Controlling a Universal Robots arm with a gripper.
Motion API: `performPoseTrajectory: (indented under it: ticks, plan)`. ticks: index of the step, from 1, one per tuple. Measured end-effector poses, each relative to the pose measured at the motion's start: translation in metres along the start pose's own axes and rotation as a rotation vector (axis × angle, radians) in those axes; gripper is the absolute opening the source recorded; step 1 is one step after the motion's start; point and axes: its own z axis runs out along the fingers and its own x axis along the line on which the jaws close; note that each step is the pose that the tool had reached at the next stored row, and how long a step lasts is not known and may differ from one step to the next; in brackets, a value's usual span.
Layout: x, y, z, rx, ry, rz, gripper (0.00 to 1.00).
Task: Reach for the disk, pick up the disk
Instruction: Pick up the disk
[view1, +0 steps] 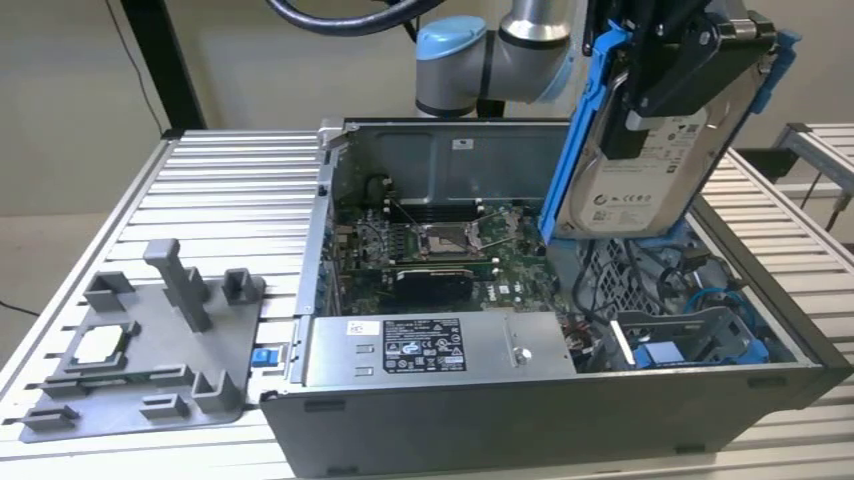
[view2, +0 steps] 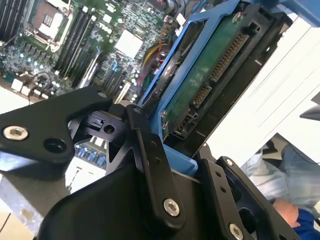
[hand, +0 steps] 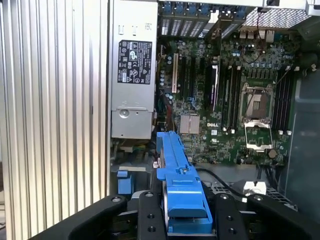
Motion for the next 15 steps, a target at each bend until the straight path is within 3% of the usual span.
performPoseTrajectory:
  ticks: [15]
  plan:
    - [0.0256, -0.0104, -0.0003, -0.0093, -0.0001, 0.000, 0.00]
